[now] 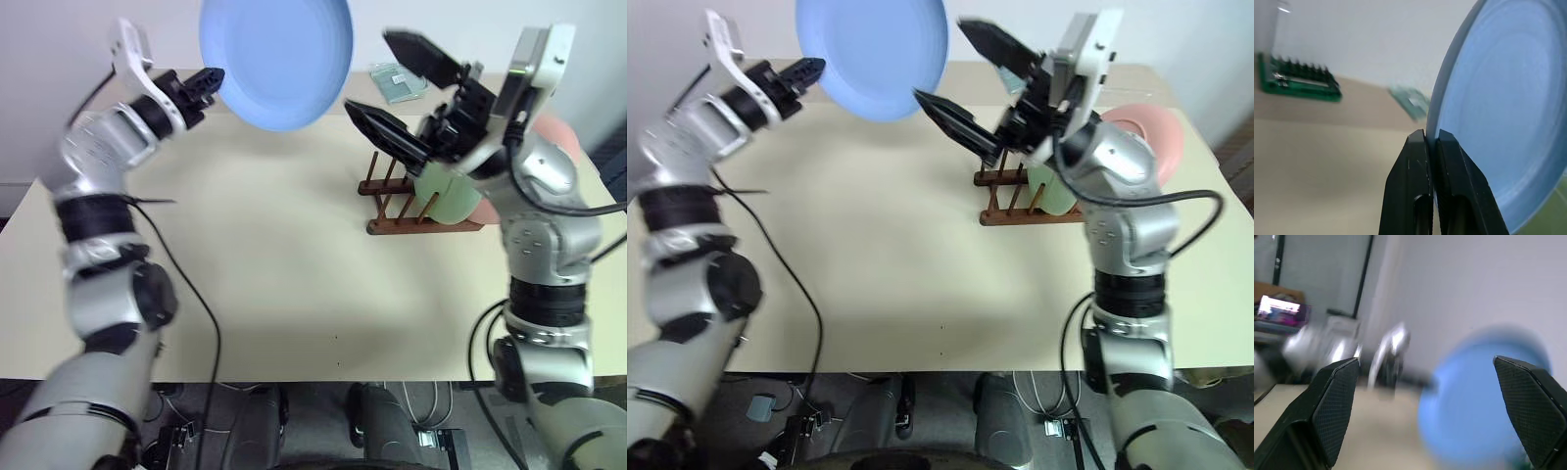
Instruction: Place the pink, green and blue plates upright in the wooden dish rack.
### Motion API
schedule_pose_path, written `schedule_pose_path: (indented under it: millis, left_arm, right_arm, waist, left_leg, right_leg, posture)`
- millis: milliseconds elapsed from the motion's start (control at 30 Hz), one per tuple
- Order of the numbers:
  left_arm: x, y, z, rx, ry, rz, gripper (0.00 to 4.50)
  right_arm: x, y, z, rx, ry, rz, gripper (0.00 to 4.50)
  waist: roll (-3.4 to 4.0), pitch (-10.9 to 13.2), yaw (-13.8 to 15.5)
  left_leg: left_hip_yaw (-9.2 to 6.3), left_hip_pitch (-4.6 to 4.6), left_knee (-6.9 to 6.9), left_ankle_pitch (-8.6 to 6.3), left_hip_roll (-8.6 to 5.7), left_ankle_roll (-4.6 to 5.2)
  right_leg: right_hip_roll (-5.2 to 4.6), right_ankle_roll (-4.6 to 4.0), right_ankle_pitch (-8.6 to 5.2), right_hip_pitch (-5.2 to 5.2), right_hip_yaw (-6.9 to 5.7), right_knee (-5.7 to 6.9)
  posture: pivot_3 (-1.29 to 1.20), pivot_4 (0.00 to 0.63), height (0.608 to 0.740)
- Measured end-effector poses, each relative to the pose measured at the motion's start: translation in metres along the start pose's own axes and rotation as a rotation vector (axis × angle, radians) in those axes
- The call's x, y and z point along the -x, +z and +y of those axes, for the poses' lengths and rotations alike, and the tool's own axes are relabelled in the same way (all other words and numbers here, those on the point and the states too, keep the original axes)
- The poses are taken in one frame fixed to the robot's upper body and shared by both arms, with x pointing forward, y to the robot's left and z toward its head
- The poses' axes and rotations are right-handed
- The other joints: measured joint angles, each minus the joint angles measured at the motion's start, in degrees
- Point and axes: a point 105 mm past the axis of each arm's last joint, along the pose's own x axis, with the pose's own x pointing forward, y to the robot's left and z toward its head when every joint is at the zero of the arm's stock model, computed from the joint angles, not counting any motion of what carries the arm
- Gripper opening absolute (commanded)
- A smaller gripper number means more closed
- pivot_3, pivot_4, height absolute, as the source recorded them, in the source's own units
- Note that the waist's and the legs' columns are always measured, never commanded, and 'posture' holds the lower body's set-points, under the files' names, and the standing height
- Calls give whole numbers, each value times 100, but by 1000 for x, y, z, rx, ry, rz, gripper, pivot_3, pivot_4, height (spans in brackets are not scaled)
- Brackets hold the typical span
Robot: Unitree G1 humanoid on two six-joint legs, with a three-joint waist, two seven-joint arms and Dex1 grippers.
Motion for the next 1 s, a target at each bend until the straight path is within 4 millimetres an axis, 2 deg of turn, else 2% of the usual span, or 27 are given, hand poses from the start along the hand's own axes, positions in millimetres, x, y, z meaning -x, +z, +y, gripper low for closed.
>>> schedule_pose_path:
  millis: [100, 167, 233, 300, 400, 467, 567, 700, 867, 967, 1000]
  left_arm:
    - [-10, -2, -22, 39, 39, -130, 33]
    - [-12, 4, -44, 81, 32, -225, 33]
    - [-10, 4, -62, 140, 17, -279, 33]
    - [-8, -5, -71, 201, 19, -283, 33]
    - [-2, -21, -67, 218, 57, -243, 33]
    - [1, -25, -67, 224, 66, -227, 33]
    - [5, -23, -68, 234, 70, -227, 33]
    - [5, -25, -80, 285, 33, -216, 33]
    - [5, -47, -87, 334, 7, -134, 33]
    - [5, -50, -89, 321, 7, -121, 0]
    - [5, -48, -91, 308, 0, -124, 0]
  right_arm:
    - [-18, -8, 12, 202, 32, 24, 4500]
    - [-20, -32, 20, 409, 93, 135, 4500]
    - [-14, -60, 22, 541, 140, 247, 4500]
    - [-3, -82, 16, 698, 179, 358, 4500]
    - [15, -102, -8, 879, 144, 495, 4500]
    - [18, -101, -26, 1011, 113, 536, 4500]
    - [12, -88, -41, 1181, 82, 523, 4500]
    - [9, -91, -39, 1235, 90, 503, 4500]
    - [9, -96, -37, 1248, 97, 491, 4500]
    - [13, -102, -38, 1233, 103, 517, 3658]
    - [14, -105, -38, 1221, 105, 525, 3196]
  waist:
    - [-3, 0, 35]
    - [-6, -2, 40]
    - [-6, -2, 33]
    - [-6, -2, 27]
    - [-6, -2, -13]
    - [-5, -1, -37]
    - [-6, -1, -85]
    - [-6, -1, -83]
    - [-6, -1, -101]
    - [-6, -1, -102]
    - [-6, -1, -100]
  left_leg:
    - [1, -16, 10, -3, -6, 5]
    - [2, -16, 14, -6, -11, 9]
    - [1, -15, 17, -6, -11, 10]
    - [1, -12, 17, -6, -11, 10]
    - [2, -10, 15, -5, -9, 8]
    - [2, -10, 11, -4, -9, 7]
    - [2, -10, 7, -4, -9, 7]
    - [1, -10, 7, -4, -9, 7]
    - [1, -7, 7, -4, -9, 6]
    - [1, -7, 6, -4, -9, 6]
    - [1, -7, 6, -4, -9, 6]
  right_leg:
    - [-2, 7, 4, -2, -1, -9]
    - [-4, 10, 6, 4, 1, -17]
    - [-4, 11, 7, 6, 1, -18]
    - [-4, 11, 7, 6, 1, -20]
    - [-2, 10, 6, 1, 3, -20]
    - [-2, 10, 6, -1, 4, -22]
    - [-2, 10, 6, 0, 4, -25]
    - [-2, 10, 6, 4, 3, -29]
    - [-1, 10, 6, 5, 3, -30]
    - [0, 9, 6, 5, 3, -31]
    - [0, 9, 6, 5, 4, -32]
  posture:
    - [0, 150, 724]
    - [0, 150, 724]
    - [0, 150, 724]
    - [0, 150, 724]
    - [0, 150, 724]
    - [0, 150, 724]
    - [0, 150, 724]
    - [0, 150, 724]
    - [0, 150, 724]
    - [0, 150, 724]
    - [0, 150, 724]
